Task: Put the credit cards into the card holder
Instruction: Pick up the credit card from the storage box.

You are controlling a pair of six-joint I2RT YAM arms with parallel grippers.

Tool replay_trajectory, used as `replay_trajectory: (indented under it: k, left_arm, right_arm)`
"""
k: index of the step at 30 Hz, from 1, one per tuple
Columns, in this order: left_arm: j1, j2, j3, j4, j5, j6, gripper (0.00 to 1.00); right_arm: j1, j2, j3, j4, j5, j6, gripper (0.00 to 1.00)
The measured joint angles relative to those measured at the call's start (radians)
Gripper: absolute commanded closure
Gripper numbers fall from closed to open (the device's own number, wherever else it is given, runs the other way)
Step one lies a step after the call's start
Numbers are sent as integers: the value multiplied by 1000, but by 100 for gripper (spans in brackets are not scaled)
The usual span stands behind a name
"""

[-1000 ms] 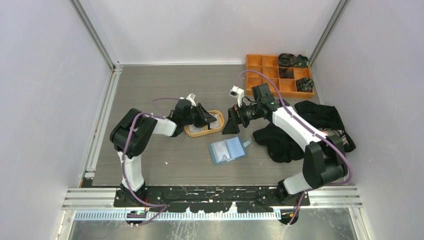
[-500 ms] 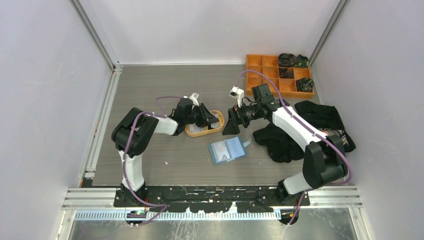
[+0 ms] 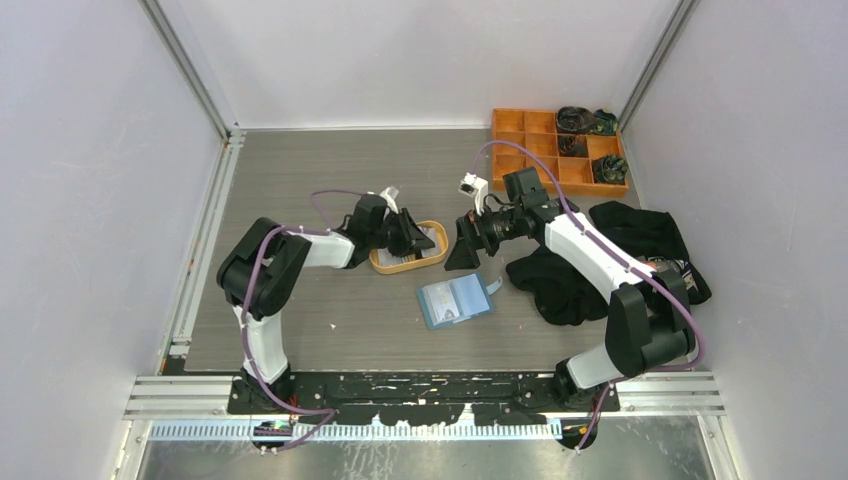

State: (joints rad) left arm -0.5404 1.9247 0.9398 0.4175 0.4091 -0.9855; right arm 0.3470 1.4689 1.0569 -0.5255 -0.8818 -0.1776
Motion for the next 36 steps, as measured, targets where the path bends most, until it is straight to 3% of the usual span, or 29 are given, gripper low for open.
replay_trajectory:
  k: [13,36]
  left_arm:
    - [6,-19,8,-64,-14,1,75]
    - [53,-55,-48,-18,14,-32,82]
  right_arm:
    - [0,2,2,-6,-1,-3,0]
    - [0,5,5,-14,-3,-4,1]
